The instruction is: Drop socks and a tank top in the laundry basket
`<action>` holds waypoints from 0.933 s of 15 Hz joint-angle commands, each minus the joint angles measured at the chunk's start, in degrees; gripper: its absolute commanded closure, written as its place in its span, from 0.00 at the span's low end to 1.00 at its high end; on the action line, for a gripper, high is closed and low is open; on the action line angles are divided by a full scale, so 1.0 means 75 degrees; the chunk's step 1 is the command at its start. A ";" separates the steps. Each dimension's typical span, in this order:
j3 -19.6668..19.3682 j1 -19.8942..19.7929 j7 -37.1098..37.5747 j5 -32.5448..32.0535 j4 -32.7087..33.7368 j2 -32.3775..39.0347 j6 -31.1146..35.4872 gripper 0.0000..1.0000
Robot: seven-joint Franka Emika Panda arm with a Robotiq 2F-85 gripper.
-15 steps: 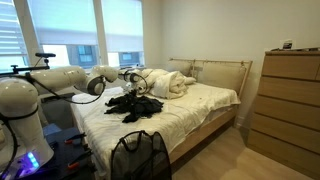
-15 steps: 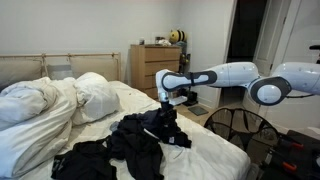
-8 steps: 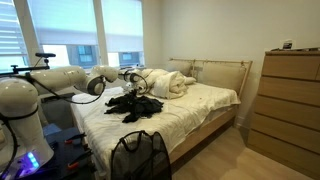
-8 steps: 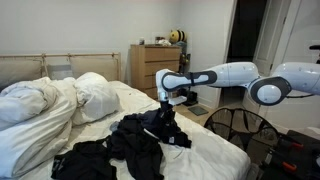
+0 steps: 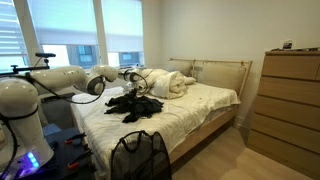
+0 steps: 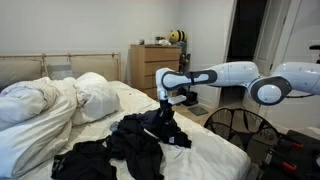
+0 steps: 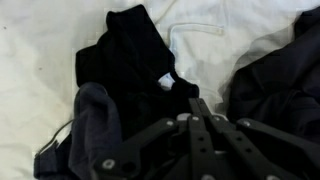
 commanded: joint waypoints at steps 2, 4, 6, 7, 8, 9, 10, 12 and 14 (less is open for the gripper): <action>0.0045 0.0216 0.0306 0.0143 -0.0004 -0.0869 -0.0500 1.00; 0.0028 0.0366 0.0458 0.0125 0.0040 -0.1269 -0.0622 1.00; 0.0027 0.0502 0.0756 0.0134 0.0032 -0.1734 -0.0830 1.00; 0.0021 0.0570 0.0909 0.0133 0.0030 -0.1957 -0.0919 1.00; 0.0012 0.0624 0.1051 0.0130 0.0025 -0.2170 -0.1007 1.00; 0.0004 0.0664 0.1173 0.0127 0.0026 -0.2361 -0.1050 1.00; 0.0007 0.0696 0.1281 0.0135 0.0015 -0.2539 -0.1102 1.00; -0.0009 0.0756 0.1518 0.0128 0.0017 -0.2884 -0.1161 1.00; -0.0043 0.0799 0.1758 0.0100 0.0021 -0.3185 -0.1129 1.00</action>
